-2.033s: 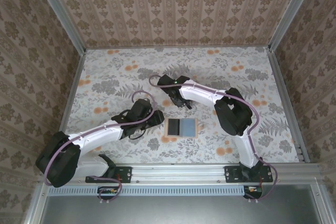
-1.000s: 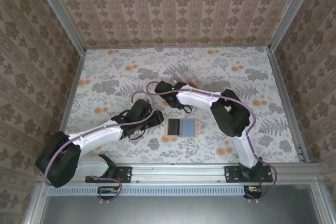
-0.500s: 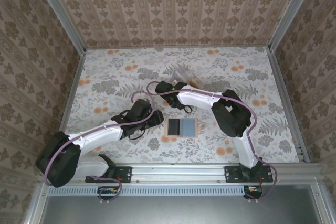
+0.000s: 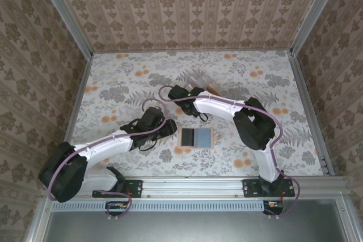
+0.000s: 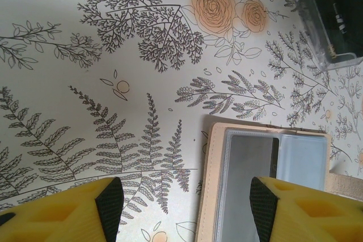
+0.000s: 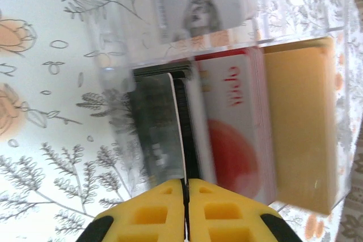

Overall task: Put the credit cards into the card holder
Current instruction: Pick up the credit card from the storage box, then insert the credit card into the card slot.

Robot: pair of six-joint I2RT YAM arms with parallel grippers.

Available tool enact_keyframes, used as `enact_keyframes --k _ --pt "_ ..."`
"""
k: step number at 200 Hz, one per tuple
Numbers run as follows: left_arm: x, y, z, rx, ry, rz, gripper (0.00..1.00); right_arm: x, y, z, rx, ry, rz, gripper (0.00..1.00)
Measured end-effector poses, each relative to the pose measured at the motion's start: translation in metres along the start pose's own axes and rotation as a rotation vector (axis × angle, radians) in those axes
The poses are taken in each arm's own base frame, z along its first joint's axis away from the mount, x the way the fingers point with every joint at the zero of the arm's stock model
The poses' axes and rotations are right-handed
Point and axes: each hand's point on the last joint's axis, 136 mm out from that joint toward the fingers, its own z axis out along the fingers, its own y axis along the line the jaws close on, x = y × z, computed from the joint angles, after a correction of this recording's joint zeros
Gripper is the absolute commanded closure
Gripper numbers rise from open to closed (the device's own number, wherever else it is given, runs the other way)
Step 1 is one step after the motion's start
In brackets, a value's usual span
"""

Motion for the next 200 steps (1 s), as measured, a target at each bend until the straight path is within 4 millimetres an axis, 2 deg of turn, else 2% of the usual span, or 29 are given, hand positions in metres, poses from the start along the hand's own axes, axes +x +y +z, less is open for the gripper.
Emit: enact_keyframes --k 23,67,97,119,159,200 --pt "0.000 0.000 0.000 0.000 0.000 0.000 0.35 0.000 0.001 -0.012 -0.075 -0.004 0.032 0.92" --pt "0.000 0.000 0.000 0.001 0.003 0.000 0.36 -0.003 -0.006 -0.047 -0.250 -0.046 0.166 0.99" --pt "-0.002 -0.007 -0.001 0.020 0.007 0.001 0.35 0.011 -0.007 -0.060 -0.383 -0.030 0.267 1.00" --pt "-0.005 -0.018 -0.003 0.055 0.009 0.002 0.35 0.027 -0.012 -0.069 -0.531 -0.027 0.406 1.00" --pt "-0.012 -0.041 -0.007 0.169 0.021 -0.026 0.32 0.046 -0.034 -0.078 -0.859 -0.078 0.810 1.00" --pt "-0.023 -0.082 -0.003 0.338 0.052 -0.063 0.34 0.050 -0.014 -0.089 -1.104 -0.078 0.977 1.00"
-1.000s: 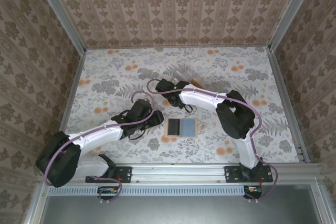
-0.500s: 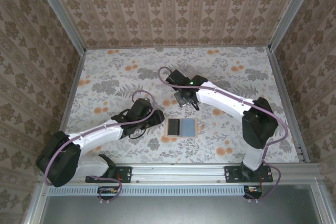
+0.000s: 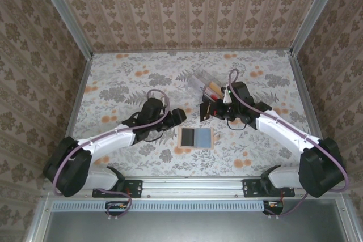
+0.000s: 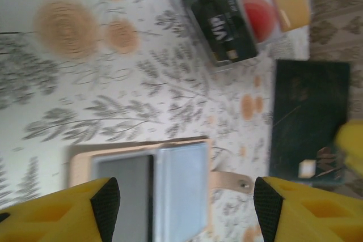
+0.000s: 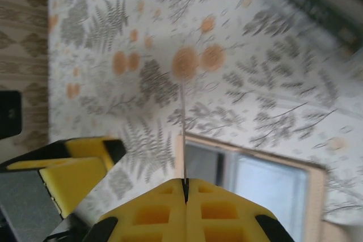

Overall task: Put the credit cards into the card holder
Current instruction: Insert the credit card into the card slot.

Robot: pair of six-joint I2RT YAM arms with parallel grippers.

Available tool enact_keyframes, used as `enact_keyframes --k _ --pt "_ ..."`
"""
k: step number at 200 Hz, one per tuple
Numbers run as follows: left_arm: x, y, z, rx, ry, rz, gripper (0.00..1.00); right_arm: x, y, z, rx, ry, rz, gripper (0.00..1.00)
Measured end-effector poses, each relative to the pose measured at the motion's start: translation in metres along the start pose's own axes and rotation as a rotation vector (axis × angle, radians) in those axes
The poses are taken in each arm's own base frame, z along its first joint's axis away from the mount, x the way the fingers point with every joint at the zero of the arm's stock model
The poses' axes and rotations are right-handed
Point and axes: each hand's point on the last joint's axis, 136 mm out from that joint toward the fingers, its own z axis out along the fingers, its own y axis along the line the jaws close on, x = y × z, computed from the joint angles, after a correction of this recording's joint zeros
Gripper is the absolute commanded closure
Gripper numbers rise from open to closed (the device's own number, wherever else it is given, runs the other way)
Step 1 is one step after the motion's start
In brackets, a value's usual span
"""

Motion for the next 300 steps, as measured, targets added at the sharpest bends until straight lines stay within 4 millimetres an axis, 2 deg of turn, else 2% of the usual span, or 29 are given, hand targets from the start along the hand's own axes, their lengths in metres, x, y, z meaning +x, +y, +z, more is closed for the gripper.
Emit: enact_keyframes --k 27,63,112,134,177,195,220,239,262,300 --pt "-0.002 -0.020 0.010 0.100 0.026 -0.028 0.36 0.011 0.003 0.006 -0.087 0.018 0.073 1.00" --pt "0.000 -0.030 0.019 0.168 0.058 -0.068 0.42 0.013 0.011 0.008 -0.178 0.015 0.131 0.99" --pt "0.001 -0.039 0.023 0.223 0.078 -0.091 0.61 0.009 0.028 0.005 -0.270 0.013 0.149 0.98" --pt "0.000 -0.043 0.023 0.241 0.079 -0.094 0.70 0.011 0.029 0.008 -0.279 0.025 0.157 0.97" --pt "-0.003 -0.042 0.023 0.242 0.072 -0.106 0.87 0.013 0.020 0.014 -0.261 0.037 0.171 0.96" --pt "-0.004 -0.042 0.022 0.241 0.070 -0.106 0.91 0.015 0.014 0.017 -0.242 0.043 0.182 0.94" --pt "-0.002 -0.041 0.022 0.238 0.073 -0.102 0.96 0.021 0.005 0.022 -0.208 0.065 0.183 0.85" --pt "0.005 -0.040 0.021 0.221 0.085 -0.080 0.96 0.031 -0.005 0.024 -0.147 0.091 0.160 0.83" --pt "0.013 -0.028 0.019 0.155 0.074 -0.043 0.97 0.044 -0.020 0.027 -0.027 0.124 0.116 0.83" --pt "0.043 -0.009 0.024 0.040 0.103 0.045 0.99 0.062 -0.045 0.037 0.096 0.171 0.086 0.84"
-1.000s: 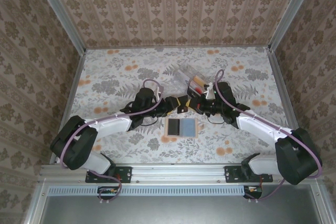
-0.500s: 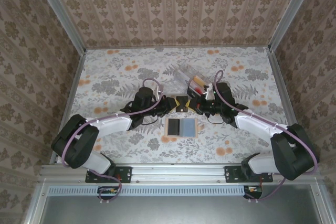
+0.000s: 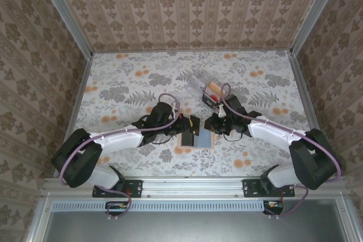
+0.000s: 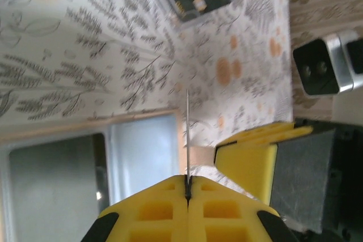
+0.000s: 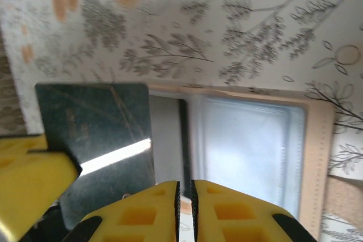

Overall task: Put the credit cards into the card holder
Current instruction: Insert the credit card into the card slot.

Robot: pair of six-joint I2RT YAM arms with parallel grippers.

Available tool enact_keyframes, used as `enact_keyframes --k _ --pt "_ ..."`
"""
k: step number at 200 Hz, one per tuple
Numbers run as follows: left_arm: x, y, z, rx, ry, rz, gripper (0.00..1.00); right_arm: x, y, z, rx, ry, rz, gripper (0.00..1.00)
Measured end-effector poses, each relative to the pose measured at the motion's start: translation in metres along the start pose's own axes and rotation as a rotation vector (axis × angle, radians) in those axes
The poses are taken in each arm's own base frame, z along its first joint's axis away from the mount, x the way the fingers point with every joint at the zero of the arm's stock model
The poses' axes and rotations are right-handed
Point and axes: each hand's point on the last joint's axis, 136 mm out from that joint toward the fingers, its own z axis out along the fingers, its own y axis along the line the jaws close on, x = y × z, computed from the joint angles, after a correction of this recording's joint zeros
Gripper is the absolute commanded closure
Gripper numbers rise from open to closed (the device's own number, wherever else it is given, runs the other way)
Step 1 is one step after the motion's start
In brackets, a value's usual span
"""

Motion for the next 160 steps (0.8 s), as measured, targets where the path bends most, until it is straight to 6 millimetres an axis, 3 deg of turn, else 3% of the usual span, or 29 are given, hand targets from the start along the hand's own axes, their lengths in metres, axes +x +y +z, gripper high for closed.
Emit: enact_keyframes --k 32,71,108,160 --pt "0.014 0.019 0.007 -0.067 0.004 0.032 0.99 0.010 -0.026 0.012 0.092 0.025 0.011 0.86" --pt "0.027 0.041 0.016 -0.132 0.018 0.037 0.99 0.009 -0.042 0.012 0.171 0.003 0.008 0.87" --pt "0.027 0.040 0.018 -0.127 0.006 0.050 0.98 0.013 -0.060 0.020 0.228 0.021 0.016 0.87" --pt "0.029 0.038 0.030 -0.103 -0.003 0.060 0.97 0.013 -0.060 0.022 0.226 0.019 0.013 0.88"
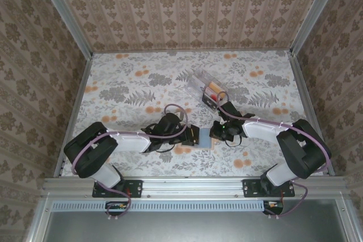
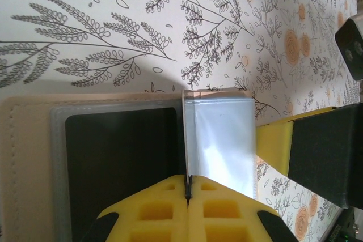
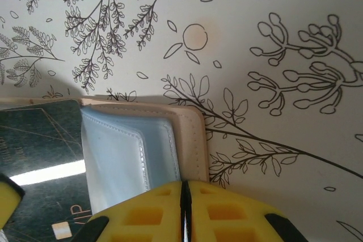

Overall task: Put the credit cards into the card holder
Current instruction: Insert the credit card into the card slot.

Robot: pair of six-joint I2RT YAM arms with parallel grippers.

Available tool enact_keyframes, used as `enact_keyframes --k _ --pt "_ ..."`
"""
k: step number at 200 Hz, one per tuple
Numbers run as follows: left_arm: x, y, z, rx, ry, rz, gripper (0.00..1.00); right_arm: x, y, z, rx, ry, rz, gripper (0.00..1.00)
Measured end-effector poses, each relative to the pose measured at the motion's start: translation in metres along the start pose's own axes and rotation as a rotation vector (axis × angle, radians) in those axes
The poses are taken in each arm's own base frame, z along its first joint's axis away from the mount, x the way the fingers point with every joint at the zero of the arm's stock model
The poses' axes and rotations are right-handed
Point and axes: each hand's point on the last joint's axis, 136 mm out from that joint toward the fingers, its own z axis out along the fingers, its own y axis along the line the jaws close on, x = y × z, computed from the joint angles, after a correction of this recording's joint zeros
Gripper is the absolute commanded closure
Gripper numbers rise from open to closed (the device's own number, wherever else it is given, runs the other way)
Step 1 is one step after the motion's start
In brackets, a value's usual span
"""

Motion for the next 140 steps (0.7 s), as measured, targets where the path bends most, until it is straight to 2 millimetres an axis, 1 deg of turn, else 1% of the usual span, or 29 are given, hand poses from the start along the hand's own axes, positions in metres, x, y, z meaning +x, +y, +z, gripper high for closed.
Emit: enact_keyframes --k 70,140 --pt "0.003 0.000 0.000 0.015 -0.008 -0.006 0.95 0.000 0.000 0.002 0.000 0.000 0.004 0.88" --pt "0.009 0.005 -0.010 -0.011 0.001 -0.005 0.93 -0.002 0.007 0.006 -0.021 -0.010 -0.010 0.88"
